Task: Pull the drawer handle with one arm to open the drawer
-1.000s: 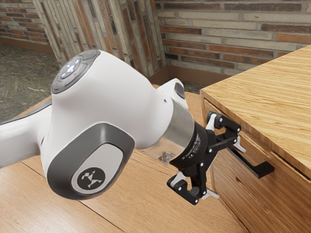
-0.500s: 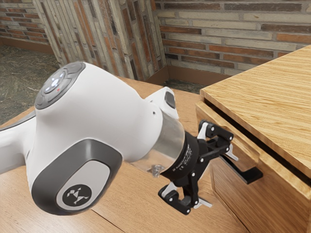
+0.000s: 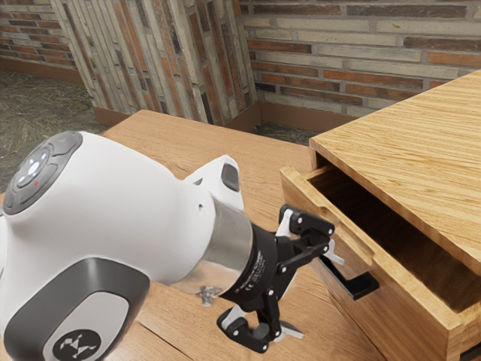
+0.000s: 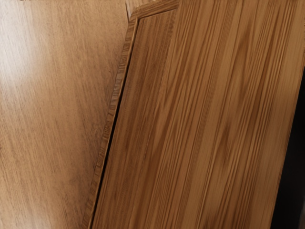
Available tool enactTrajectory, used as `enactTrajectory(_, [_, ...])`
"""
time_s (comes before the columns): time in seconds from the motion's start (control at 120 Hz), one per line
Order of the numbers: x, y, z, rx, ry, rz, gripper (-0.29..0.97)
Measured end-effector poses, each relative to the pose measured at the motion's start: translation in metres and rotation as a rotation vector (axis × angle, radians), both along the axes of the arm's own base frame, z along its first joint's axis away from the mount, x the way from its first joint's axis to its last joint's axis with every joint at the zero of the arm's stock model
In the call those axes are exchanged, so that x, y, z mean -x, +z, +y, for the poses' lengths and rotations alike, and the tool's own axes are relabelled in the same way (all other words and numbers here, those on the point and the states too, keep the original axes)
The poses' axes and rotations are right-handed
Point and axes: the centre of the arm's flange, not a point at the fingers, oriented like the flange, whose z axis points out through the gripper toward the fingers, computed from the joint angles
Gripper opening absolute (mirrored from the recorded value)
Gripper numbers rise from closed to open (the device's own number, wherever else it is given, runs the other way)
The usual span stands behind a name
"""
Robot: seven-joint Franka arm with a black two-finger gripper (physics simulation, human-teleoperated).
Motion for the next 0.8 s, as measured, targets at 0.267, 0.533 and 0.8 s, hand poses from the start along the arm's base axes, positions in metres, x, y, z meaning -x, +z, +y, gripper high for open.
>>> enactTrajectory(0.267, [0.022,0.000,0.005,-0.003,0.002,-0.020,0.68])
enactTrajectory(0.533, [0.046,-0.003,0.012,-0.013,0.008,-0.042,0.68])
enactTrajectory(0.8, [0.069,-0.005,0.028,0.000,0.016,-0.055,0.68])
